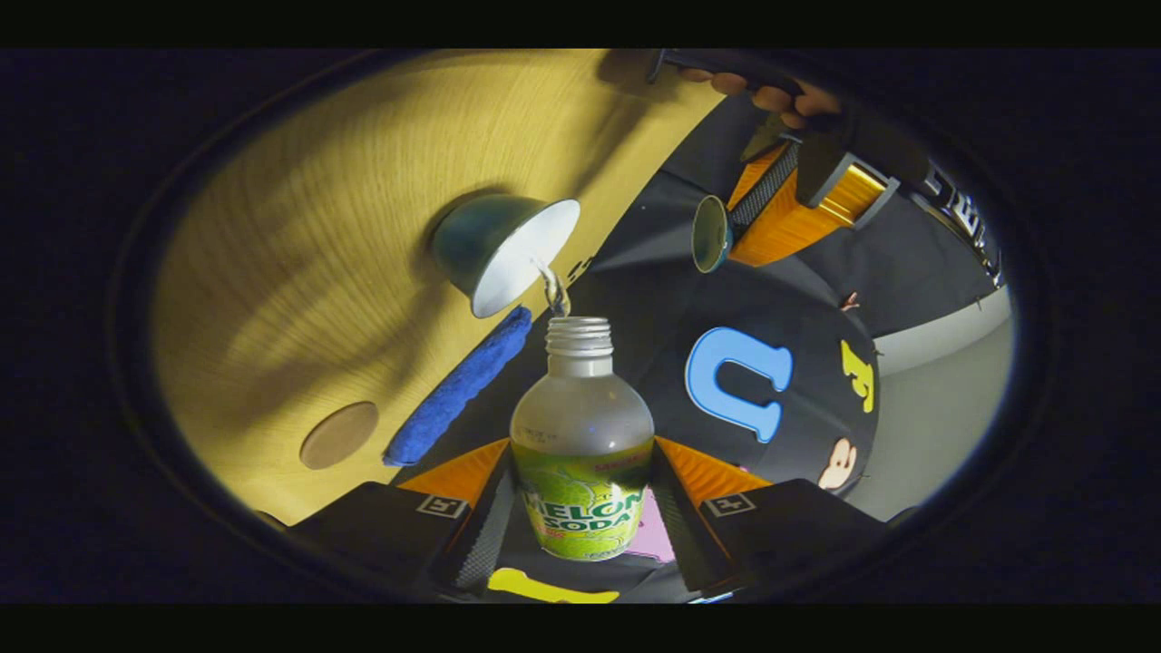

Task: Open the teacup lid with one hand, grasp the water bottle and pour water into the teacup with the other hand; after pouring, place the water bottle on the coaster and then close the teacup lid.

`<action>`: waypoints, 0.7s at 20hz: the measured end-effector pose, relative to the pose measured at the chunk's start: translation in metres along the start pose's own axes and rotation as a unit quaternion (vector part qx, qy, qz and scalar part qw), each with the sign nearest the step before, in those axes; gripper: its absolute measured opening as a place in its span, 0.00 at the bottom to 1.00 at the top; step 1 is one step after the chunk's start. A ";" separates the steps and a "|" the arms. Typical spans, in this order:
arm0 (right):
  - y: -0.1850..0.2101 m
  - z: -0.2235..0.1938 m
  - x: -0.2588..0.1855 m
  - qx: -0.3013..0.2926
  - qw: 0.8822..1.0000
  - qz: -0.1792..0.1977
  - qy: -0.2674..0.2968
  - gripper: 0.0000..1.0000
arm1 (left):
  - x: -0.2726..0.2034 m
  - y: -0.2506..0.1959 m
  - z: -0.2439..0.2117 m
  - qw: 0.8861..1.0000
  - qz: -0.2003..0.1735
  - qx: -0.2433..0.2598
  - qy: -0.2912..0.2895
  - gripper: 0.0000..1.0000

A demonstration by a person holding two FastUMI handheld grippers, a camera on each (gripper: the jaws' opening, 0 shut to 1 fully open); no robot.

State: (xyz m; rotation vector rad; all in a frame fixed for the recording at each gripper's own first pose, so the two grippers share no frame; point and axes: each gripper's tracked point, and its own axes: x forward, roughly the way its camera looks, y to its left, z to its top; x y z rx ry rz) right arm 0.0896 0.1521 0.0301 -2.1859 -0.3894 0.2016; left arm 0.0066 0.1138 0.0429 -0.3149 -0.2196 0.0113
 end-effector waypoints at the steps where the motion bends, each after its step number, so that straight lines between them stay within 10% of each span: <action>1: -0.005 0.000 0.000 -0.014 1.000 -0.010 0.000 0.79 | 0.000 0.000 0.000 1.000 0.001 -0.001 0.000 0.30; 14: -0.025 0.000 0.005 -0.065 0.997 -0.042 -0.015 0.79 | 0.000 0.001 -0.001 1.000 0.002 -0.001 0.003 0.30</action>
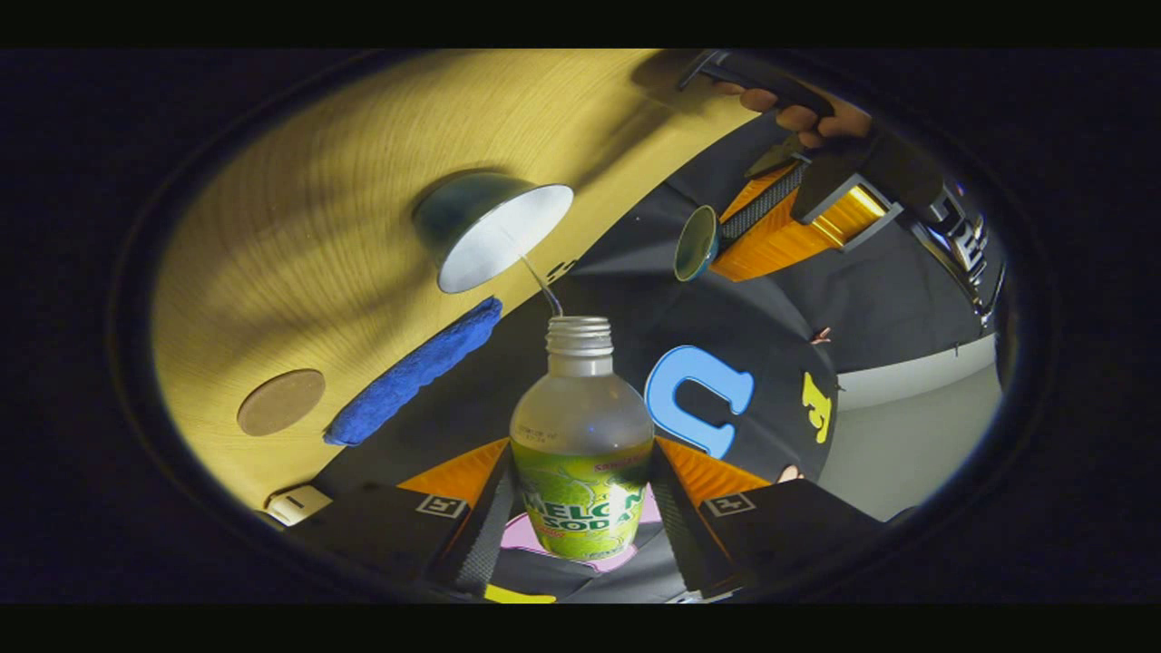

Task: Open the teacup lid with one hand, grasp the water bottle and pour water into the teacup with the other hand; after pouring, place the water bottle on the coaster and then close the teacup lid.

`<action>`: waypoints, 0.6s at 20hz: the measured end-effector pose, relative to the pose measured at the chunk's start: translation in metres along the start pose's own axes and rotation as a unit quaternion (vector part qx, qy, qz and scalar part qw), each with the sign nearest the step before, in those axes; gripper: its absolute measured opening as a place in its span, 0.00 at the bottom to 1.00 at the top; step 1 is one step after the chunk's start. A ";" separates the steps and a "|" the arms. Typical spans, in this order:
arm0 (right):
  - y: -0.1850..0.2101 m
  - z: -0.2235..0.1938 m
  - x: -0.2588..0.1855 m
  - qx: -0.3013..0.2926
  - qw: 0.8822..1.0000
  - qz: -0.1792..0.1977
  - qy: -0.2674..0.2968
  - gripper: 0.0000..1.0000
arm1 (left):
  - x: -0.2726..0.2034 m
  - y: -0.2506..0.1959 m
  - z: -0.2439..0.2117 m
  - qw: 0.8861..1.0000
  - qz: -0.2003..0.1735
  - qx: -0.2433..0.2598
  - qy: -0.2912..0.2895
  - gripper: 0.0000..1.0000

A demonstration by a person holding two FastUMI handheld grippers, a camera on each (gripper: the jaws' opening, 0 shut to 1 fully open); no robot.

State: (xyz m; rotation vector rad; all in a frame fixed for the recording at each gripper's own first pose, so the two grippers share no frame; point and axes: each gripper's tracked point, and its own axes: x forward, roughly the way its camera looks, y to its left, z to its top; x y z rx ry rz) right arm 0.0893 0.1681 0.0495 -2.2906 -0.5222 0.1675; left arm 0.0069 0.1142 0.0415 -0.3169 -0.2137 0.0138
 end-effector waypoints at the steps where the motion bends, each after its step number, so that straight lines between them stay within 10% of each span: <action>1: 0.000 0.000 0.000 0.000 1.000 -0.001 -0.001 0.79 | 0.000 0.000 0.001 1.000 0.000 0.000 0.000 0.30; 12: 0.000 -0.001 -0.001 0.003 1.000 0.000 0.000 0.79 | 0.000 0.001 0.000 1.000 0.002 -0.002 0.000 0.33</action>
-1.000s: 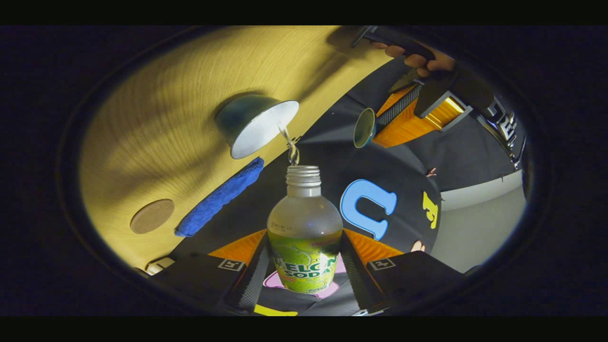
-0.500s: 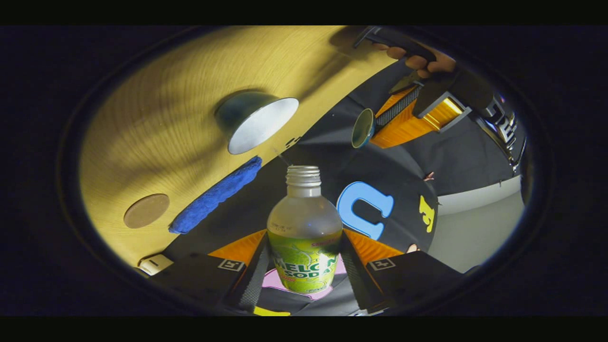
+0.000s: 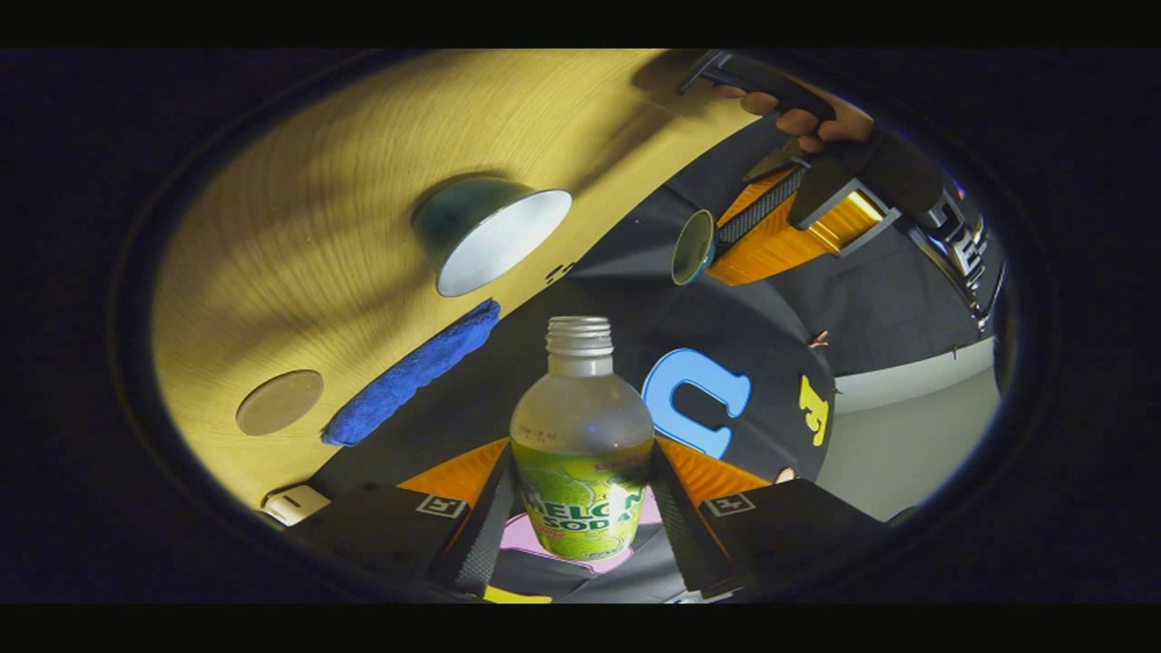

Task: Open the teacup lid with one hand, grasp the water bottle and pour water into the teacup with the other hand; after pouring, place the water bottle on the coaster and then close the teacup lid.

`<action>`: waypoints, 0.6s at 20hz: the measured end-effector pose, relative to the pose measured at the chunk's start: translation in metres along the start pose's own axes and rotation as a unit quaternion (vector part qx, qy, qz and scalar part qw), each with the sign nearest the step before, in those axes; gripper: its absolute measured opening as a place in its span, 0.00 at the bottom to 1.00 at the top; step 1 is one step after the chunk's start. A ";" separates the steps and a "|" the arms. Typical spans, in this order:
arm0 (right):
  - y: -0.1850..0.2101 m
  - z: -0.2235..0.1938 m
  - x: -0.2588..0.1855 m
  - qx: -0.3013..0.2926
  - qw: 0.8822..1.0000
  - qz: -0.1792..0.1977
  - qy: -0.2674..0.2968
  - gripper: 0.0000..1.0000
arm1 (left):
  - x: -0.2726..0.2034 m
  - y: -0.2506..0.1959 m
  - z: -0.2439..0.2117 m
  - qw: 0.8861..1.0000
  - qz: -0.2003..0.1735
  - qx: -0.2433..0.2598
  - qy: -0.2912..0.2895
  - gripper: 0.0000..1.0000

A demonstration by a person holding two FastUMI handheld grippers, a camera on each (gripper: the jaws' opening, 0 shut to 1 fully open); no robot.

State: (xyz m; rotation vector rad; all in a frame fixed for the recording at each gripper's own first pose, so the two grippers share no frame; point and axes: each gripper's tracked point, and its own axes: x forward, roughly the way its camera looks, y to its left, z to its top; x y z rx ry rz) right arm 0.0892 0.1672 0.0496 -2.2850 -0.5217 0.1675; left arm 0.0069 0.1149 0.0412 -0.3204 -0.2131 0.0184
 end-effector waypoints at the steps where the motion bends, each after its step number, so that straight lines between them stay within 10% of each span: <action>1: 0.004 0.000 0.000 0.027 1.000 0.009 0.003 0.79 | 0.000 0.001 0.001 1.000 0.002 0.000 -0.001 0.33; 4: 0.027 0.006 -0.008 0.244 0.968 0.065 0.009 0.79 | 0.000 0.003 0.002 1.000 0.014 -0.004 -0.004 0.34; 7: 0.039 0.014 -0.015 0.452 0.888 0.084 0.018 0.79 | -0.001 0.004 0.003 1.000 0.019 -0.009 -0.007 0.30; 10: 0.034 0.012 -0.011 0.638 0.764 0.093 0.024 0.80 | -0.001 0.004 0.002 1.000 0.018 -0.006 -0.005 0.30; 12: 0.027 0.008 -0.013 0.746 0.660 0.085 0.023 0.80 | 0.000 0.004 0.002 1.000 0.017 -0.001 -0.004 0.30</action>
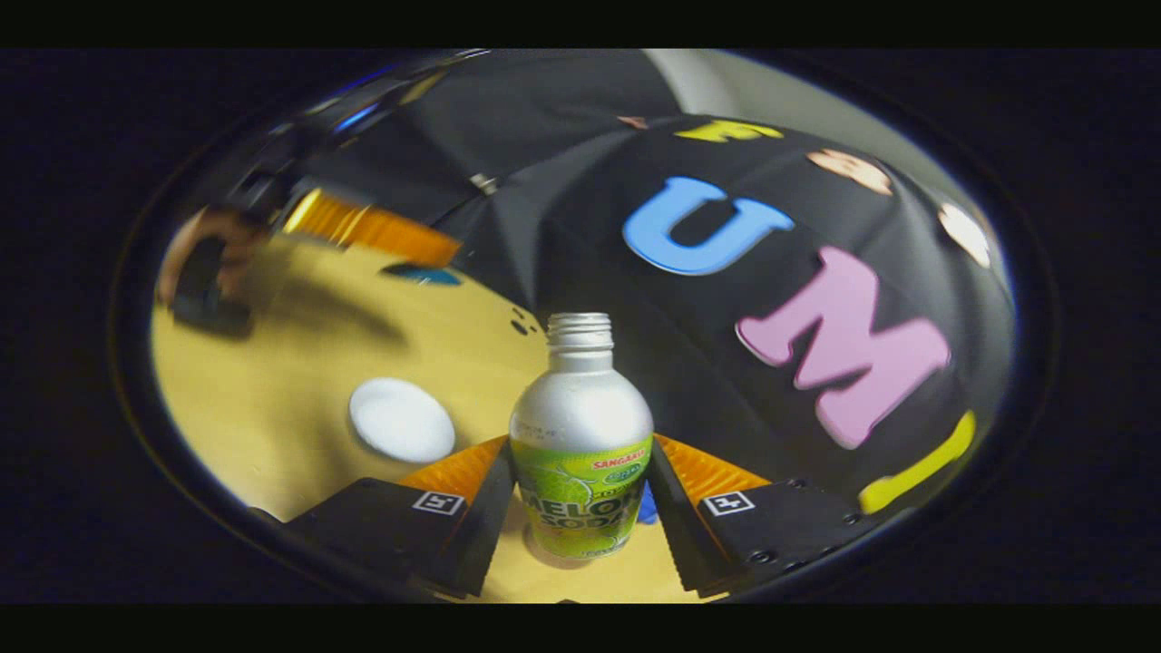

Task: Open the teacup lid with one hand, grasp the water bottle and pour water into the teacup with the other hand; after pouring, place the water bottle on the coaster and then close the teacup lid.

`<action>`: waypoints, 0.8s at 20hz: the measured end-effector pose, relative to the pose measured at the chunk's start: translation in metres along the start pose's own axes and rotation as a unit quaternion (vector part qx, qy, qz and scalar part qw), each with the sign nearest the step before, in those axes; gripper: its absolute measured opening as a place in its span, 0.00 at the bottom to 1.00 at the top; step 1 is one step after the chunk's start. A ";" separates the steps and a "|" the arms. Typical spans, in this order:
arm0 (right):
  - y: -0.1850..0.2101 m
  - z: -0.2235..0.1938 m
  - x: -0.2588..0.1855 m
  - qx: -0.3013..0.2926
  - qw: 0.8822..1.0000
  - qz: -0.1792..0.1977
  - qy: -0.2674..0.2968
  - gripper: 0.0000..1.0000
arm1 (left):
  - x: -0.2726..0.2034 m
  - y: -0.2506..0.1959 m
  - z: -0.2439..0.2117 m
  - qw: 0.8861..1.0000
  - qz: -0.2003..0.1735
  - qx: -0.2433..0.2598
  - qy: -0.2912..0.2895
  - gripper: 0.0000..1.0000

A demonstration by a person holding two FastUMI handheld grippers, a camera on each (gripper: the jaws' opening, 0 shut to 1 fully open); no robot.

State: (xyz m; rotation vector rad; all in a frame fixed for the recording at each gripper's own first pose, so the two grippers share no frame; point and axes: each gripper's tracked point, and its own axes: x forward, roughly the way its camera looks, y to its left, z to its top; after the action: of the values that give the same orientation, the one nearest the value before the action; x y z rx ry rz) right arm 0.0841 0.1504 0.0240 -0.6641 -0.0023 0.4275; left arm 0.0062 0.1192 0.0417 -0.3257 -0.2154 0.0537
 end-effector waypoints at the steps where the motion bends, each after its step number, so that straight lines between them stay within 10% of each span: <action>1: 0.001 0.004 0.000 0.073 0.997 0.010 -0.010 0.80 | 0.000 0.000 -0.001 1.000 0.000 0.002 0.000 0.30; 5: -0.007 -0.006 0.015 0.260 0.965 -0.003 -0.039 0.80 | 0.000 0.000 -0.002 1.000 -0.001 0.005 0.002 0.33; 16: -0.002 -0.017 0.020 0.357 0.932 -0.052 -0.018 0.80 | 0.001 0.000 -0.003 1.000 -0.001 0.007 0.005 0.30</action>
State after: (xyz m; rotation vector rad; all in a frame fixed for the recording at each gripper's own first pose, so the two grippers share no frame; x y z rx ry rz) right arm 0.1060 0.1464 0.0093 0.0641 0.0797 0.3058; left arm 0.0074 0.1188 0.0392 -0.3112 -0.2044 0.0511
